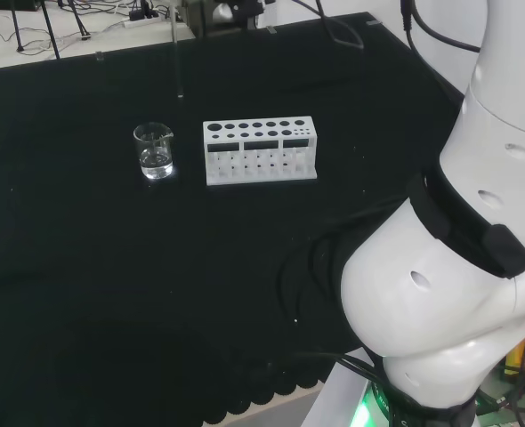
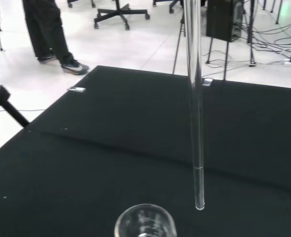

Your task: Stir in the beaker to the left of the white test tube rack with the glass rod.

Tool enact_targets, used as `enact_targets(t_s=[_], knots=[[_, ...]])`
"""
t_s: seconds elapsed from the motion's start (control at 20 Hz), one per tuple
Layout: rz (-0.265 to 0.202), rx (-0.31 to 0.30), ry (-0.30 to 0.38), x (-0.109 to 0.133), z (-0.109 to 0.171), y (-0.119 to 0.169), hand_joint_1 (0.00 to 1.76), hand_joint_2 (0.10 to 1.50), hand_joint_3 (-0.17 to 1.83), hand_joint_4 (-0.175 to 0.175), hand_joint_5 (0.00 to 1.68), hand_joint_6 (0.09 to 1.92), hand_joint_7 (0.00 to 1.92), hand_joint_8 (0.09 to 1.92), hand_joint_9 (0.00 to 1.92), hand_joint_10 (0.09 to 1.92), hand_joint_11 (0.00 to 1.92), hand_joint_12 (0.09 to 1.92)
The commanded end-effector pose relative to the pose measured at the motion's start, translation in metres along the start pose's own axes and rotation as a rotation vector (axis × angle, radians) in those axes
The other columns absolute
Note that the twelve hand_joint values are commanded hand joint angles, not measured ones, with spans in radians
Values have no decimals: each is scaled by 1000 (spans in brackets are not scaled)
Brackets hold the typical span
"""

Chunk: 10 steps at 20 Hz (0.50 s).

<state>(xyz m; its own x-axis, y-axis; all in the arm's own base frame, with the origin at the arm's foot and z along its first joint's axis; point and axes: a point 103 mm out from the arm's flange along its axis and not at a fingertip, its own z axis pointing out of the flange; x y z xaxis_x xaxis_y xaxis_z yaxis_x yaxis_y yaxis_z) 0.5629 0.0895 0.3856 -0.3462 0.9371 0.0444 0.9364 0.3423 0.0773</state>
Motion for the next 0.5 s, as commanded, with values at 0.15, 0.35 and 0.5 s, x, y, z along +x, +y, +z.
enact_targets(t_s=[0.15,0.35,0.5], knots=[[-68,36,23,32,20,7,1306,1133,-175,-175,1163,460,1129,1102,1630,949,1662,733],[-86,43,35,41,24,8,1306,1133,-175,-175,1165,456,1130,1101,1631,948,1662,734],[-95,46,35,43,28,11,1306,1133,-175,-175,1166,454,1131,1100,1631,947,1662,735]])
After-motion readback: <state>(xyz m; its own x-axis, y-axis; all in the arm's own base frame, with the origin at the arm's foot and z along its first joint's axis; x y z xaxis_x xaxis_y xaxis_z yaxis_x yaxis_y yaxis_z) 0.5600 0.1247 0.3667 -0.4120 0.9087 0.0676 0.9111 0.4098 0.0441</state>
